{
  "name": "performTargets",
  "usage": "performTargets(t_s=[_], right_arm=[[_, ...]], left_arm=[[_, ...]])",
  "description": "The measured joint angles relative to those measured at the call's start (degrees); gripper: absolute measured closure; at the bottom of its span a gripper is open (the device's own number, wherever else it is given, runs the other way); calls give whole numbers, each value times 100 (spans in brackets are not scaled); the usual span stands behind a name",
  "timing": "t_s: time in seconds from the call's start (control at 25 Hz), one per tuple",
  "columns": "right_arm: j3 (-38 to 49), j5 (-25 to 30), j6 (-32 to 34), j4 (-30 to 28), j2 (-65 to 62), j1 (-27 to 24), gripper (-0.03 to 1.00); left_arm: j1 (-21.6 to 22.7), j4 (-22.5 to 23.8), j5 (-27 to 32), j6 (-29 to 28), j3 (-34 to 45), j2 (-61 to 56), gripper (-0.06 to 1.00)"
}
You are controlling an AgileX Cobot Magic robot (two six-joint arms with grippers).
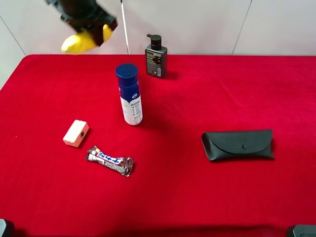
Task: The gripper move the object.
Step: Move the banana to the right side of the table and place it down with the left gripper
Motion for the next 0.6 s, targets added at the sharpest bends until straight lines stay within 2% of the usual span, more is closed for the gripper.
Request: performTargets(t_s=[0.36, 0.6], right_arm=[[0, 0, 0, 0, 0, 0, 27], [0, 0, 0, 0, 0, 0, 27]], left_arm=[[-788, -306, 142, 0, -892, 0, 58], [-1284, -448, -345, 0, -1035, 0, 58]])
